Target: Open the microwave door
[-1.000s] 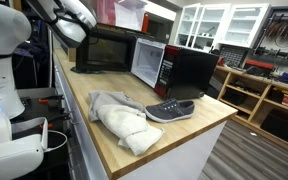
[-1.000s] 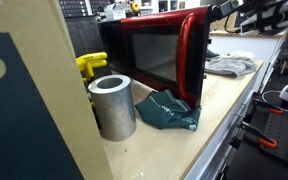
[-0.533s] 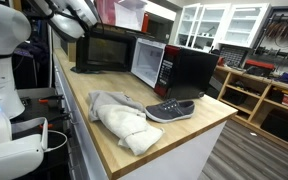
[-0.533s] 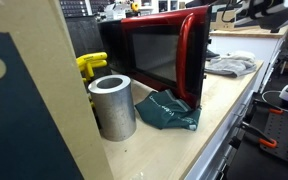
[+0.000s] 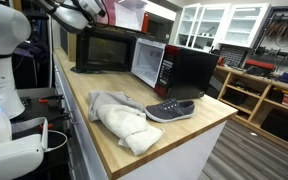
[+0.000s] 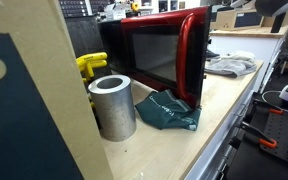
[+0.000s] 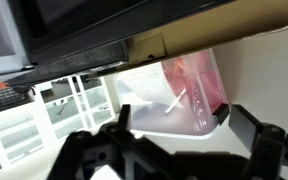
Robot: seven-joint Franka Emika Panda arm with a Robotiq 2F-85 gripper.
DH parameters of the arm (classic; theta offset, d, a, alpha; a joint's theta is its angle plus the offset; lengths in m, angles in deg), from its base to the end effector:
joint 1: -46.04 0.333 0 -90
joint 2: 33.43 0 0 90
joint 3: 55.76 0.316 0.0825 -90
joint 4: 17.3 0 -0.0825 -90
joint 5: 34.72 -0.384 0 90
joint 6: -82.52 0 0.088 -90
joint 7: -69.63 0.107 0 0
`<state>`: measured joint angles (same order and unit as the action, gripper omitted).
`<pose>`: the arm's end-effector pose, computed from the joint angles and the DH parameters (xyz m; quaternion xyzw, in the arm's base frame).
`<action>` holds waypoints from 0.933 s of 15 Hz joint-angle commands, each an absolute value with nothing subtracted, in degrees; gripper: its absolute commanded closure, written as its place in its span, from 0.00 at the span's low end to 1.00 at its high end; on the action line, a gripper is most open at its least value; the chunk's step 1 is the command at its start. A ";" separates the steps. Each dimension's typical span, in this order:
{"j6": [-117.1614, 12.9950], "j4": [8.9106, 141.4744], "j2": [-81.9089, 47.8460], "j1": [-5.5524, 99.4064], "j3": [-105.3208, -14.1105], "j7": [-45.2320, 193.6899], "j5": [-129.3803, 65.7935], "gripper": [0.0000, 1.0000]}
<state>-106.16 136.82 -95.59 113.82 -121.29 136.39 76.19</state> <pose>0.3132 0.0742 0.4887 -0.7266 -0.2415 -0.5439 0.3433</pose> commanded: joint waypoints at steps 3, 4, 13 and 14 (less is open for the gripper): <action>-85.27 134.22 -102.73 113.74 -114.87 143.16 78.31 0.00; -81.46 133.95 -103.19 113.82 -113.96 145.62 79.47 0.00; -64.73 134.08 -101.53 111.91 -111.62 155.36 83.09 0.00; -64.93 134.05 -101.34 111.25 -111.71 154.94 83.61 0.00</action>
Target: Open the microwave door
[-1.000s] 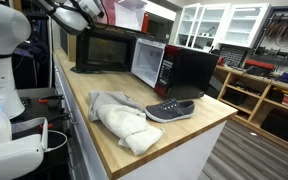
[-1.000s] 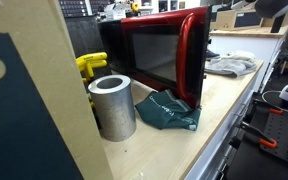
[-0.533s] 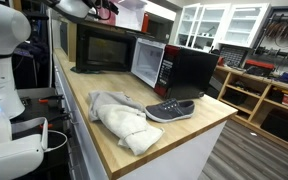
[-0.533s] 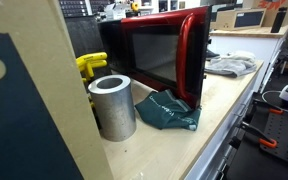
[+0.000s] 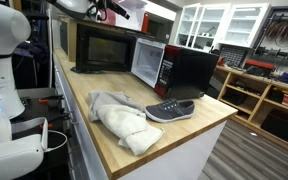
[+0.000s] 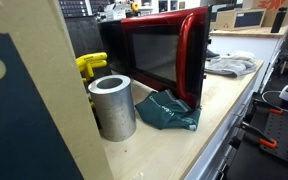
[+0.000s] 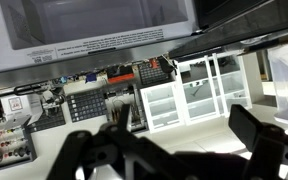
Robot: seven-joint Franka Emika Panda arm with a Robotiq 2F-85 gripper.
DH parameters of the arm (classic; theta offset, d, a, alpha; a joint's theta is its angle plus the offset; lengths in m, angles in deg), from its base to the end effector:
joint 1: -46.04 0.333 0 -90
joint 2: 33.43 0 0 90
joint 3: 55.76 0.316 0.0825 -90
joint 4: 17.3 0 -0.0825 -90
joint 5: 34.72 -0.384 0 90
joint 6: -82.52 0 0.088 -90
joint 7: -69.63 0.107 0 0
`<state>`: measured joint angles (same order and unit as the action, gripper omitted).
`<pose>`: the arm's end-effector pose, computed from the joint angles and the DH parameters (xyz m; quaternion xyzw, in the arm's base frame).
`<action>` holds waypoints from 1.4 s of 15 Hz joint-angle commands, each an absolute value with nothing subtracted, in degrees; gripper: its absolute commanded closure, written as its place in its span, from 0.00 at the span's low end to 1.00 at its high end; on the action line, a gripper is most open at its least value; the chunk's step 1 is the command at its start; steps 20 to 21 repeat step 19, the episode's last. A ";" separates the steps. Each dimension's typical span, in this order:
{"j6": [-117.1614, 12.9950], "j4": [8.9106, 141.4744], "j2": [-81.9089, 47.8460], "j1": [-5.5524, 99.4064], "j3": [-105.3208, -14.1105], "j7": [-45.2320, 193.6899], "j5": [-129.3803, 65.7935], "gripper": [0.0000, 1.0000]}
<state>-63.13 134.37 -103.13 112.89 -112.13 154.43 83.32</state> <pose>0.3697 0.0376 0.5109 -0.7976 0.0114 -0.5903 0.1233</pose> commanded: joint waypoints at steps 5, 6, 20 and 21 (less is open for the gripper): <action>-61.87 132.57 -99.83 107.53 -111.32 155.95 84.80 0.00; -61.74 132.24 -99.39 106.67 -111.36 155.75 84.66 0.00; -64.90 130.79 -96.62 102.48 -113.41 155.46 82.16 0.00; -64.90 130.79 -96.62 102.48 -113.41 155.46 82.16 0.00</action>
